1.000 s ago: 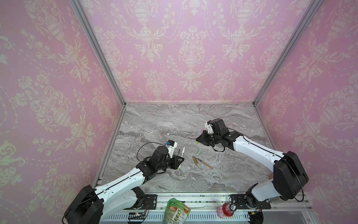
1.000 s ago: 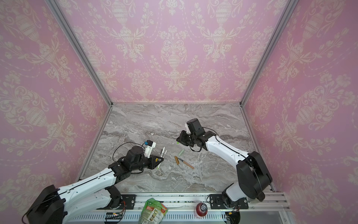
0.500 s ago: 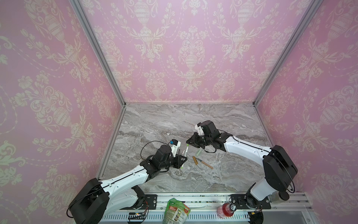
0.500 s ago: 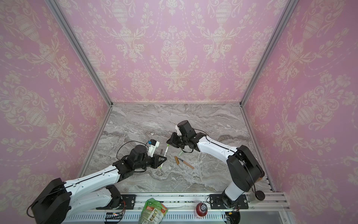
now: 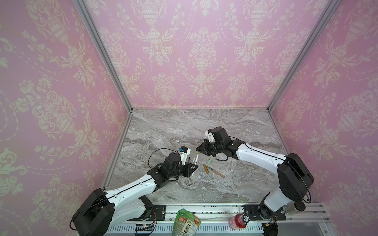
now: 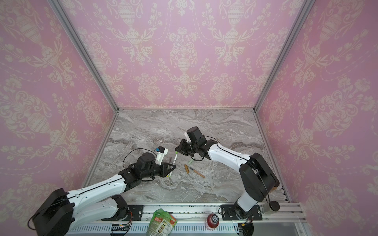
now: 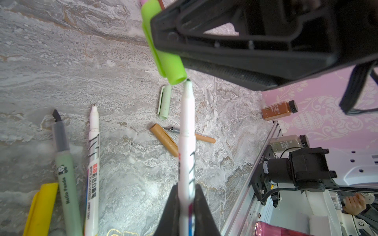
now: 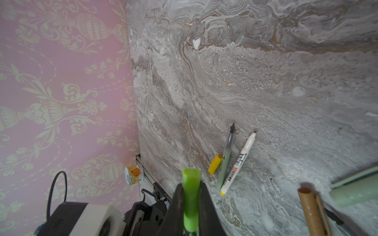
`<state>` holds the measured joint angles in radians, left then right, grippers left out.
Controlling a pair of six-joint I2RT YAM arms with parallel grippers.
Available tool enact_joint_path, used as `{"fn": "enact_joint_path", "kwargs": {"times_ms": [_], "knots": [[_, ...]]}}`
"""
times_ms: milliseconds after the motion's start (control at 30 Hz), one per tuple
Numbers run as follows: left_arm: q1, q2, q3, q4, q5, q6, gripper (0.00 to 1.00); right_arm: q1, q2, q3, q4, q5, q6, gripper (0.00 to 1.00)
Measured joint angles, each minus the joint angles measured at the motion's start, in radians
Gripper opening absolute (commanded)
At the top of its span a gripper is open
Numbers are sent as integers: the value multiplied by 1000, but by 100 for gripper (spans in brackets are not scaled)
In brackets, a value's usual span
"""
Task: Insert the pens into the pen caps
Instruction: 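Carry the lime green cap with the right gripper above the white pen tip, then lower the lime green cap onto the white pen tip with the right gripper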
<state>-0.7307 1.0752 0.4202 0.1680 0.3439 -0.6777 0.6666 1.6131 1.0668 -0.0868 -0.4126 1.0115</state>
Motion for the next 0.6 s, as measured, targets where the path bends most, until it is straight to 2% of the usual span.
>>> {"fn": "enact_joint_path", "kwargs": {"times_ms": [600], "knots": [[0,-14,0,-1,-14,0,0,0,-2,6,-4,1,0,0]]}}
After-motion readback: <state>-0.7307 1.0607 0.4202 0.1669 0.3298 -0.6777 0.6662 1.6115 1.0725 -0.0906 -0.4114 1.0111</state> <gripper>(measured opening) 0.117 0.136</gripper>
